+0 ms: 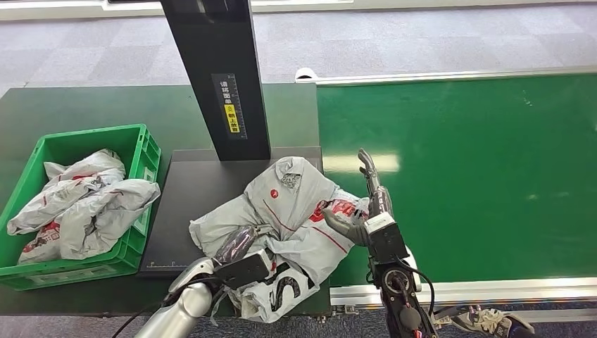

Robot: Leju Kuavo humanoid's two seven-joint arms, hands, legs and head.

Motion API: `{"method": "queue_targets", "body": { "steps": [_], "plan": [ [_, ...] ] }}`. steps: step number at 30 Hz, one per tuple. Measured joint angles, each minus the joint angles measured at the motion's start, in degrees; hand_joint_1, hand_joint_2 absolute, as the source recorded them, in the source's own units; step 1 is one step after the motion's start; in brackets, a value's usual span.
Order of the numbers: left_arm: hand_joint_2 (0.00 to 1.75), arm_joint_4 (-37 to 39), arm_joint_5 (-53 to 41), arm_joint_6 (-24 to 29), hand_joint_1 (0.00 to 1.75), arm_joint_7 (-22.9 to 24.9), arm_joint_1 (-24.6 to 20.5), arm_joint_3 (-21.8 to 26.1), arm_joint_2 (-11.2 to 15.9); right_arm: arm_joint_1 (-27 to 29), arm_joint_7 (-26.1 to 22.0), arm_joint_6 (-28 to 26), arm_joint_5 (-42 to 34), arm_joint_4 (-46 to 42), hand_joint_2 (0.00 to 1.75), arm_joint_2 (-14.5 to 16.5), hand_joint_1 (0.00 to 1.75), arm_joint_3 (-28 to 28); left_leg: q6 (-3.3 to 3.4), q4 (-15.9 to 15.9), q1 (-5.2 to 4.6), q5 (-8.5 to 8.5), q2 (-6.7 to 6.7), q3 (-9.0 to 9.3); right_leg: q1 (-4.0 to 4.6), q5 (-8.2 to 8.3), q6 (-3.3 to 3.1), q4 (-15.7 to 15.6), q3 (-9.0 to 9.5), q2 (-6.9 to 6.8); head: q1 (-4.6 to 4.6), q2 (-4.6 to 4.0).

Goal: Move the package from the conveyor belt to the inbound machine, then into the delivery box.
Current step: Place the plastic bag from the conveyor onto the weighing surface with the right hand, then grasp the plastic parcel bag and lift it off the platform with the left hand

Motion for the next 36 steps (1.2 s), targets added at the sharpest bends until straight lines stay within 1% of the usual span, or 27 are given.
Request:
{"method": "queue_targets", "body": {
  "steps": [3, 8, 17, 21, 23, 25, 28, 30, 32, 33, 36],
  "plan": [
    [1.75, -0.85, 1.36, 1.71, 1.75, -1.38, 0.66, 0.62, -0.13, 0.15, 0.12, 0.11, 0.00, 0.31, 1.75, 0.07, 0.00, -0.45, 0.00, 0.00, 0.00, 0.00, 0.00, -0.07, 0.00, 0.00, 0.00, 0.00, -0.09, 0.01, 0.00, 0.01],
    [1.75, -4.01, 6.20, 5.38, 1.75, -5.19, 2.32, 3.03, -0.57, 0.78, 0.15, 0.25, 0.01, 0.41, 1.75, 0.23, 0.00, -1.07, 0.00, 0.00, 0.00, 0.00, 0.06, -0.20, 0.01, 0.00, 0.00, 0.00, -0.23, 0.02, 0.00, 0.00],
    [1.75, -7.34, 8.18, 5.90, 1.75, -6.23, 3.53, 5.21, -0.87, 0.98, 0.15, 0.25, 0.01, 0.41, 1.75, 0.43, 0.00, -1.59, 0.00, 0.00, 0.00, 0.00, 0.11, -0.31, 0.02, 0.00, 0.00, 0.00, -0.35, 0.03, 0.01, 0.01],
    [1.75, -9.26, 12.82, 8.56, 1.75, -9.24, 4.24, 6.69, -1.32, 0.99, 0.14, 0.52, -0.17, 0.43, 1.75, 0.47, 0.00, -1.76, 0.00, 0.00, 0.00, 0.00, 0.13, -0.35, 0.02, 0.00, 0.00, 0.00, -0.40, 0.03, 0.00, 0.01],
    [1.75, -11.43, 16.25, 11.49, 1.75, -11.48, 4.76, 7.79, -1.59, 1.02, 0.07, 0.74, -0.36, 0.43, 1.75, 0.48, 0.00, -1.85, 0.00, 0.00, 0.00, 0.00, 0.13, -0.39, 0.02, 0.00, 0.00, 0.01, -0.44, 0.03, 0.00, 0.01],
    [1.75, -14.86, 20.26, 16.04, 1.75, -13.06, 5.38, 8.61, -1.71, 1.10, -0.11, 0.90, -0.55, 0.43, 1.75, 0.50, 0.00, -1.90, 0.00, 0.00, 0.01, 0.00, 0.12, -0.43, 0.02, 0.00, 0.00, 0.01, -0.48, 0.03, 0.00, 0.01],
    [1.75, -20.19, 24.32, 23.51, 1.75, -13.67, 6.13, 9.24, -1.54, 1.35, -0.39, 0.99, -0.90, 0.43, 1.75, 0.52, 0.00, -1.95, 0.00, 0.00, 0.01, 0.00, 0.11, -0.46, 0.03, 0.00, 0.00, 0.01, -0.50, 0.03, 0.00, 0.01],
    [1.75, -22.86, 25.09, 25.81, 1.75, -13.75, 6.46, 9.62, -1.31, 1.50, -0.44, 0.99, -1.04, 0.43, 1.75, 0.54, 0.00, -1.97, 0.00, 0.00, 0.01, 0.00, 0.11, -0.48, 0.03, 0.00, 0.00, 0.01, -0.51, 0.02, -0.01, 0.01],
    [1.75, -24.70, 24.83, 27.11, 1.75, -13.78, 6.72, 9.78, -1.10, 1.61, -0.45, 0.99, -1.09, 0.43, 1.75, 0.54, 0.00, -1.98, 0.00, 0.00, 0.01, 0.00, 0.11, -0.49, 0.03, 0.00, 0.00, 0.01, -0.51, 0.02, 0.01, 0.01],
    [1.75, -25.29, 23.82, 28.67, 1.75, -13.80, 6.80, 9.78, -1.01, 1.65, -0.45, 0.99, -1.12, 0.43, 1.75, 0.54, 0.00, -1.98, 0.00, 0.00, 0.01, 0.00, 0.12, -0.49, 0.03, 0.00, 0.00, 0.01, -0.51, 0.03, 0.01, 0.01],
    [1.75, -25.93, 16.14, 37.82, 1.75, -13.82, 6.70, 9.93, -0.39, 1.69, -0.48, 1.04, -1.19, 0.43, 1.75, 0.54, 0.00, -1.98, 0.00, 0.00, 0.00, 0.00, 0.12, -0.48, 0.03, 0.01, 0.00, 0.01, -0.51, 0.03, 0.01, 0.01]
  ]
}}
